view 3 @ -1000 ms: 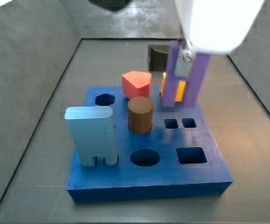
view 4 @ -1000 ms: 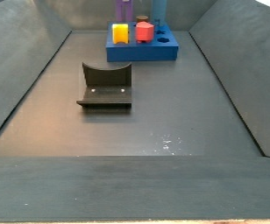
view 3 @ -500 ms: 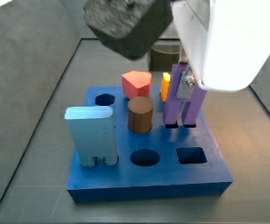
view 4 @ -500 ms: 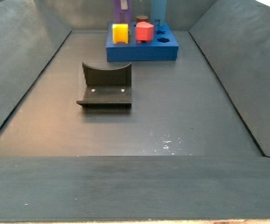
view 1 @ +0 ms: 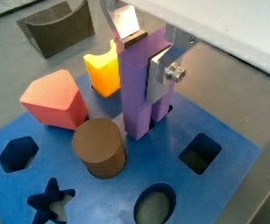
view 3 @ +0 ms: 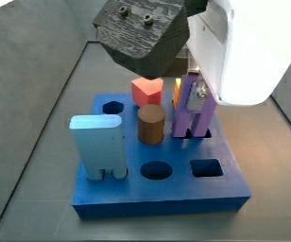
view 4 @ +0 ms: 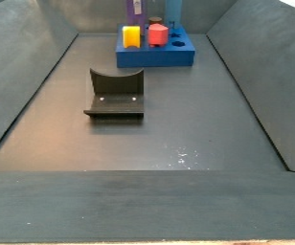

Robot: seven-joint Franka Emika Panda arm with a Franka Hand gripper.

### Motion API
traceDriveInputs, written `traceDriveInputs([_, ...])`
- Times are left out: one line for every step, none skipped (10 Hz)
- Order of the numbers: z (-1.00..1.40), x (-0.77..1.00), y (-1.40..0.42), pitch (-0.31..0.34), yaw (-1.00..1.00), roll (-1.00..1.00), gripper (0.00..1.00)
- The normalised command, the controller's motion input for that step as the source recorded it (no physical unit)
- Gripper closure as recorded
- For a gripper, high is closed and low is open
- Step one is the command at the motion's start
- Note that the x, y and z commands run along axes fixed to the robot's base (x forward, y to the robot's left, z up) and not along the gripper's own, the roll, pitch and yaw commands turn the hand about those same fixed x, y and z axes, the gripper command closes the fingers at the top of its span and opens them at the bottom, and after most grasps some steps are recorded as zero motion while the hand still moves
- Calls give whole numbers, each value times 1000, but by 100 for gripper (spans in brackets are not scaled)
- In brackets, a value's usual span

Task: Pick up the double-square object. Move up. Rotate the double-square object. Place the double-square object on the fixture. Regrasp the double-square object. Move to above the board. Insert the double-square object.
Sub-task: Insert the double-square object.

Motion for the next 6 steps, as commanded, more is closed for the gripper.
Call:
traceDriveInputs([-129,109,31,-91,0,0,100])
traceDriveInputs([-117,83,57,-50,0,0,100])
traceDriveInputs([-129,20,80,-24,0,0,100])
traceDriveInputs([-149,6,49,-43,0,0,100])
traceDriveInputs([-191,11,0,-50,0,3,100])
traceDriveInputs([-180,174,0,-36,0,0,100])
